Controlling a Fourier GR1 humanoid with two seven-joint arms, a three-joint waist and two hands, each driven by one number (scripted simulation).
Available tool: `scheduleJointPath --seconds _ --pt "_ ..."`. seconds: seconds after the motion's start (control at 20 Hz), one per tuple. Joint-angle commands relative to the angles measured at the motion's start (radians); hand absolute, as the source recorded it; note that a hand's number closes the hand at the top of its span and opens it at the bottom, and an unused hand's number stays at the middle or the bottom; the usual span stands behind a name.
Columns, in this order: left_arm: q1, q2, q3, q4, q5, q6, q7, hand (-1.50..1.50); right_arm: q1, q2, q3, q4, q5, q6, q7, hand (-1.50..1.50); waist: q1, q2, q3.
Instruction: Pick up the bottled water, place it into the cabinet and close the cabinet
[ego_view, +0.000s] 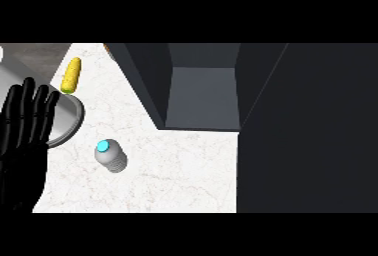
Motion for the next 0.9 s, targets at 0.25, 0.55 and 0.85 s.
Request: scheduleJointPath --seconds 0.25,0.55,0.85 --pt "-0.046 0.23 0.028 0.059 0.337 -0.403 0.01 -1.5 0.111 0.025 0.043 -0.097 0.009 0.009 -0.019 -1.5 -0.071 0.001 -0.024" --pt "0.046 0.342 0.138 0.076 0.743 -0.52 0.243 -1.5 0.196 0.034 0.222 -0.218 -0.015 0.076 0.098 -1.5 -0.038 -0.002 -0.023" --pt "-0.039 0.427 0.213 0.103 0.923 -0.48 0.386 -1.5 0.26 0.042 0.285 -0.354 0.006 0.064 0.174 -1.5 -0.044 0.001 -0.022"
